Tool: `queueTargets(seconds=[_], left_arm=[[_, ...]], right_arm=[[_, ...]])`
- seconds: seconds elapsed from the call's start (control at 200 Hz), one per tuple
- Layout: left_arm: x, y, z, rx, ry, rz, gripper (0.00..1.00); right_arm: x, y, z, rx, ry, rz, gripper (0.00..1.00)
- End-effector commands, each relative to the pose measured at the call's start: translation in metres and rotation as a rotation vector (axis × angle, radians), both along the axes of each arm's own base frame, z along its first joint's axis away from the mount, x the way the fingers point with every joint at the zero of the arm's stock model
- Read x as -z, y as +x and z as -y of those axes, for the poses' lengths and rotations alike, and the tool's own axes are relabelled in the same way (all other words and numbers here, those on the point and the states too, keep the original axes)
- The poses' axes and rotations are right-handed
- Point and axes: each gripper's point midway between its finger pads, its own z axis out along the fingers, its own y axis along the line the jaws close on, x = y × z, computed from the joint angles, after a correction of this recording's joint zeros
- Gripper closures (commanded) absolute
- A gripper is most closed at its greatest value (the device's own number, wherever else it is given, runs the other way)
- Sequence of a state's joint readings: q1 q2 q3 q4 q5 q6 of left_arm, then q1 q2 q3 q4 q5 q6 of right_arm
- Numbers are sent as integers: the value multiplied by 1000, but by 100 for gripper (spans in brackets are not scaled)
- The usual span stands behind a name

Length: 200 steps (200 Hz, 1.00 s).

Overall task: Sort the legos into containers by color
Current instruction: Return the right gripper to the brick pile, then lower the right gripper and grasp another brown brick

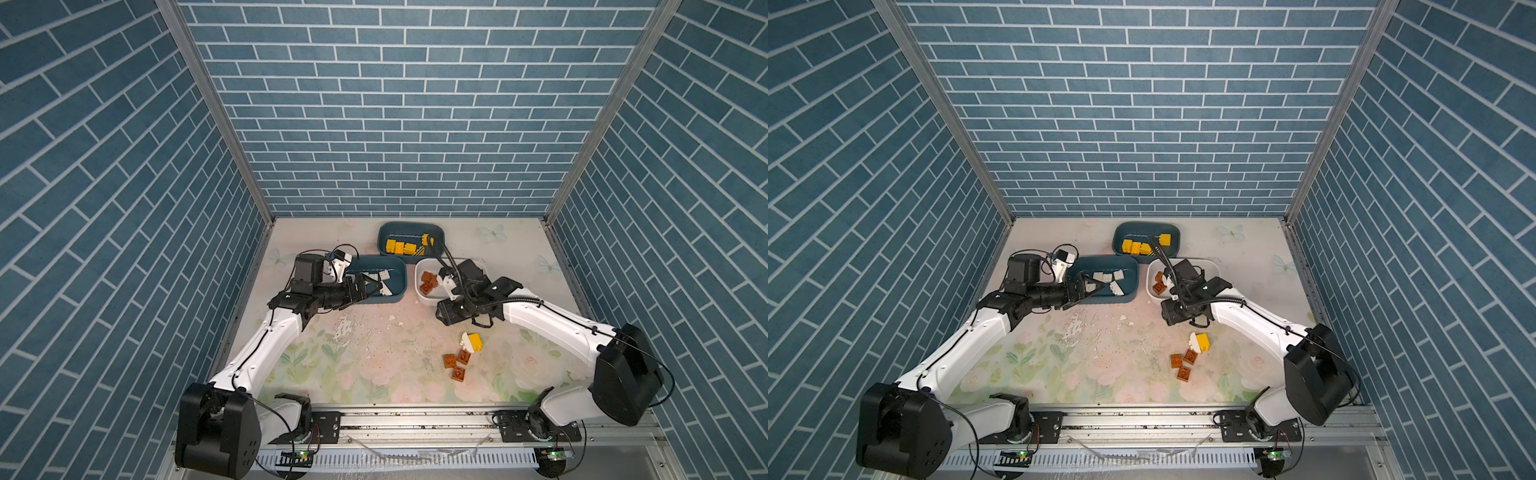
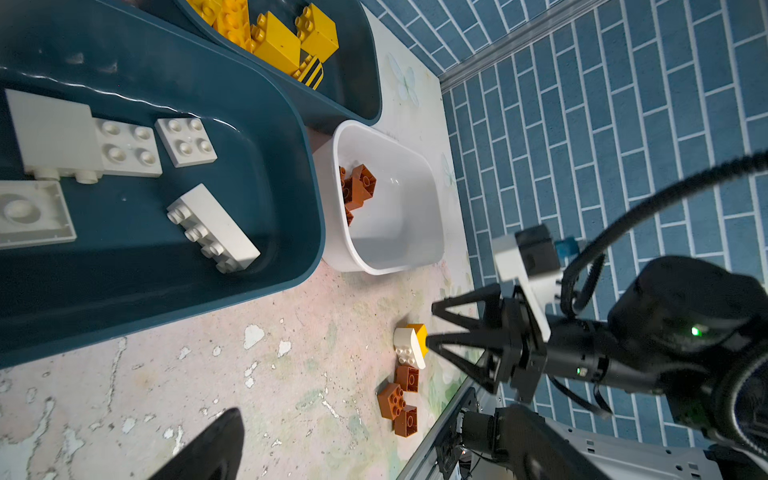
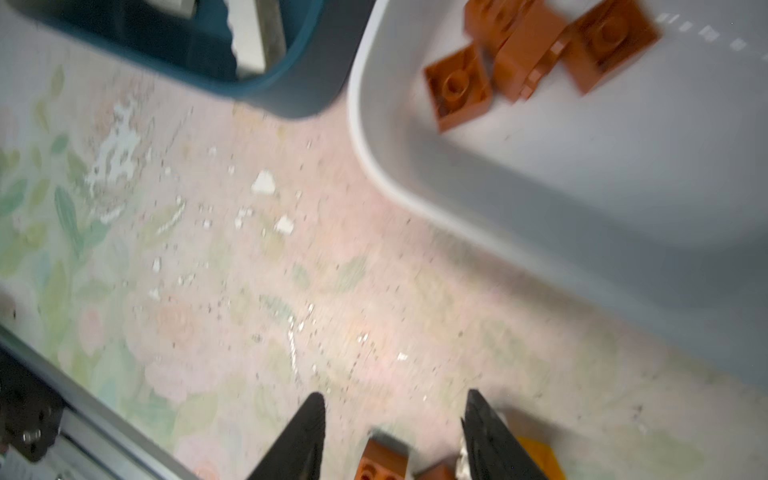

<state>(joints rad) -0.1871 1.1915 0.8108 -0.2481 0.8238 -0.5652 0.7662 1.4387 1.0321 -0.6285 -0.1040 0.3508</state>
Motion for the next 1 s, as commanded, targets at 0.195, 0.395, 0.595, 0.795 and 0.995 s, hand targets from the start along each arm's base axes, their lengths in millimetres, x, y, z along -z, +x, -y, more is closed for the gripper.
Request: queueTargets(seconds=[0.195, 0.395, 0.595, 0.795, 0.995], left_arm=[[7, -1, -1, 4, 1, -7, 0], [9, -2, -1, 12, 3, -11, 1], [8, -3, -1, 24, 12, -10, 1], [10, -7, -1, 27, 16, -9, 0], [15, -11, -2, 28, 19, -18, 0]], right_arm=[[35, -79, 23, 147, -154, -143, 43], [52, -78, 16, 132, -179, -125, 43], [63, -63, 10, 111, -223, -85, 44], [77, -60, 3, 93, -228, -101, 45], [84, -74, 12, 109, -253, -159, 47]])
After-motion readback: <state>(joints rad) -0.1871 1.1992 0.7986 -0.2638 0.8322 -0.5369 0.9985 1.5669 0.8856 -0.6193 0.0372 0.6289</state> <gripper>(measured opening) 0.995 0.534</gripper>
